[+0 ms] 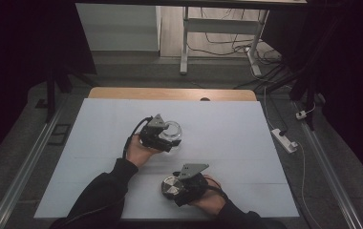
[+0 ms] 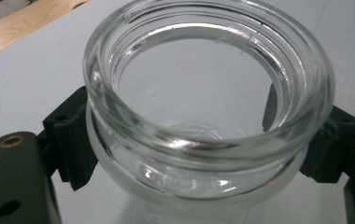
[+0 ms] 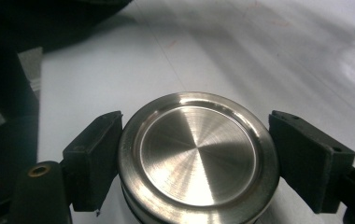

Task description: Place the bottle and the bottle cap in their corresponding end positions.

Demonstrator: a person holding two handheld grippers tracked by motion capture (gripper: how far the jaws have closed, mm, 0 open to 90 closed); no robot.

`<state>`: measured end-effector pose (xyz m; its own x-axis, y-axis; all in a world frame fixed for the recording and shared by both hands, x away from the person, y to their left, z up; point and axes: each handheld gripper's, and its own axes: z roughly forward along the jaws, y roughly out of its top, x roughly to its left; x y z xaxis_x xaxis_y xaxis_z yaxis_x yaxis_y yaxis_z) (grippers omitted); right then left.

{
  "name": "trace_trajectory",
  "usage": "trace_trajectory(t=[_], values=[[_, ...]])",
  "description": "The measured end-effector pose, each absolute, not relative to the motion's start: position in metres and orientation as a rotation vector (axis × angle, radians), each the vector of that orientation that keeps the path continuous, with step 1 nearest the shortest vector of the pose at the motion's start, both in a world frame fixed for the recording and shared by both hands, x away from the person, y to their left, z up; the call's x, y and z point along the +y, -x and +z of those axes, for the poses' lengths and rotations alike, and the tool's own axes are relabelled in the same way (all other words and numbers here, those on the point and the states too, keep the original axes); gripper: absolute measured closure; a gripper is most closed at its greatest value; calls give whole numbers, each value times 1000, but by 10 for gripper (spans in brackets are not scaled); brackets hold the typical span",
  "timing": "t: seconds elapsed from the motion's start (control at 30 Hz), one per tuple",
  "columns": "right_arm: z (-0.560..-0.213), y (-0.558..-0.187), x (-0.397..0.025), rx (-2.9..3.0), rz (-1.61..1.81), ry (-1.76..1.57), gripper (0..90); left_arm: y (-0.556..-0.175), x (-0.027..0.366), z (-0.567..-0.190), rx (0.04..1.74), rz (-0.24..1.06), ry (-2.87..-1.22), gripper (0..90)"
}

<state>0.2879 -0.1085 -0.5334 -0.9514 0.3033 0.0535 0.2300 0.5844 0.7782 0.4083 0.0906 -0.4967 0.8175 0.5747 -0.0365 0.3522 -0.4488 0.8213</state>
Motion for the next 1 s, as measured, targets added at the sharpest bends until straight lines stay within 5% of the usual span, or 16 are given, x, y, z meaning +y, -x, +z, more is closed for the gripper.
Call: trace_trajectory(t=[1.0], values=[[-538,-286,-102,2704,1193,-421,189,-409,85,-512,686,314,-2129,150]])
